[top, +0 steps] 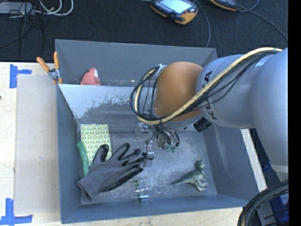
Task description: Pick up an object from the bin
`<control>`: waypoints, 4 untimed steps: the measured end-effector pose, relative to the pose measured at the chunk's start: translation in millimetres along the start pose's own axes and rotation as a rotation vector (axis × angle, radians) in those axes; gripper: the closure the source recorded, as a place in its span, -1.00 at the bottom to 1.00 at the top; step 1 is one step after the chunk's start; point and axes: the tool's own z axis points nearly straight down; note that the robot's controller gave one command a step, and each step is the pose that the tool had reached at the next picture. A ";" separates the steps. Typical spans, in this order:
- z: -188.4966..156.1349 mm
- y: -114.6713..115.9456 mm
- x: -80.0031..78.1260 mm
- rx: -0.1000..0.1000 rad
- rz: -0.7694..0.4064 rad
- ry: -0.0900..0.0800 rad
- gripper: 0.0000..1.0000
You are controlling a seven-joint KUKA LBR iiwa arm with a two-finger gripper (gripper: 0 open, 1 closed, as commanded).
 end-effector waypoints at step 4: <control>4.9 29.9 21.4 -0.001 -0.230 -0.006 -1.00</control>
Offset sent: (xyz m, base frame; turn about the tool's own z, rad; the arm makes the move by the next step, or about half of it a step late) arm -0.0138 0.0321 -0.0554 -0.2011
